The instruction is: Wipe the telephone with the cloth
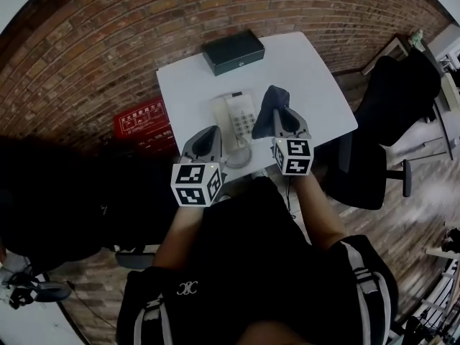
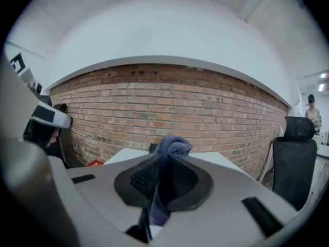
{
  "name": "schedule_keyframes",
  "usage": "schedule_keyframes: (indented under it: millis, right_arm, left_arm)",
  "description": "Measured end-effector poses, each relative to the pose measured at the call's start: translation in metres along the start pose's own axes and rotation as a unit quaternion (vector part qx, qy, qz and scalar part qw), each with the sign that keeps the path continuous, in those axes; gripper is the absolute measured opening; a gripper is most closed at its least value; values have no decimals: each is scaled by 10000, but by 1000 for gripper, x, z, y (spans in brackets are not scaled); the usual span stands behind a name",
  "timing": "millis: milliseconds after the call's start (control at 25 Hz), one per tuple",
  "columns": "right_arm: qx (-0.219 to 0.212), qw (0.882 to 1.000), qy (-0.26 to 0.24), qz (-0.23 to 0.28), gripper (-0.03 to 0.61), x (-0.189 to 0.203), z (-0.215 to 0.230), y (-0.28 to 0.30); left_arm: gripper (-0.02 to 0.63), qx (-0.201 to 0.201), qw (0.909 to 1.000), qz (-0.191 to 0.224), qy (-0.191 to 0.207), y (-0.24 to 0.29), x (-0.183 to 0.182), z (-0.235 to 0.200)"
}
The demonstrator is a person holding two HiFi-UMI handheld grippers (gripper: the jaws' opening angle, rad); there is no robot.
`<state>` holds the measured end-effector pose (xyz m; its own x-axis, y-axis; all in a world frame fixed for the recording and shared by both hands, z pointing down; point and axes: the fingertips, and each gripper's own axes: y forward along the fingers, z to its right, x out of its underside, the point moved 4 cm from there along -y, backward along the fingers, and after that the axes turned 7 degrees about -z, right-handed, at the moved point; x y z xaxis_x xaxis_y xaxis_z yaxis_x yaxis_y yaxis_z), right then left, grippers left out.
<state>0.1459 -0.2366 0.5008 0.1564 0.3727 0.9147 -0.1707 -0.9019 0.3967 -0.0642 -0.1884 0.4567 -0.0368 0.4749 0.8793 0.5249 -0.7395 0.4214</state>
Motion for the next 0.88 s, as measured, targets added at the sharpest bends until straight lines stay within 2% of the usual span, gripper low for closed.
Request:
schedule_keyframes:
  millis: [120,280,400,600,880]
  right_arm:
    - [56,9989,191,414,26,-24,-2,-14]
    - [-31,9965,525,655,26,-40,-5,-30]
    - [-114,9964,398,736,26,-42,-18,-39]
    - [-511,9960,249,687,26,-28,-47,-42]
    - [-451,9961,228,719,26,-35,-54,-44]
  left_arm:
    - [-8,-89,10000,38,2,-2,0,-4]
    - [-8,-189,9998,53,73,-3,-1,-5]
    - [-8,-347,9993,111,62,-6,-2,-9]
    - [-8,-807,9959,392,-90,-14,-9,-20]
    - [-8,-1067,9933,441,23,-18,-9,-23]
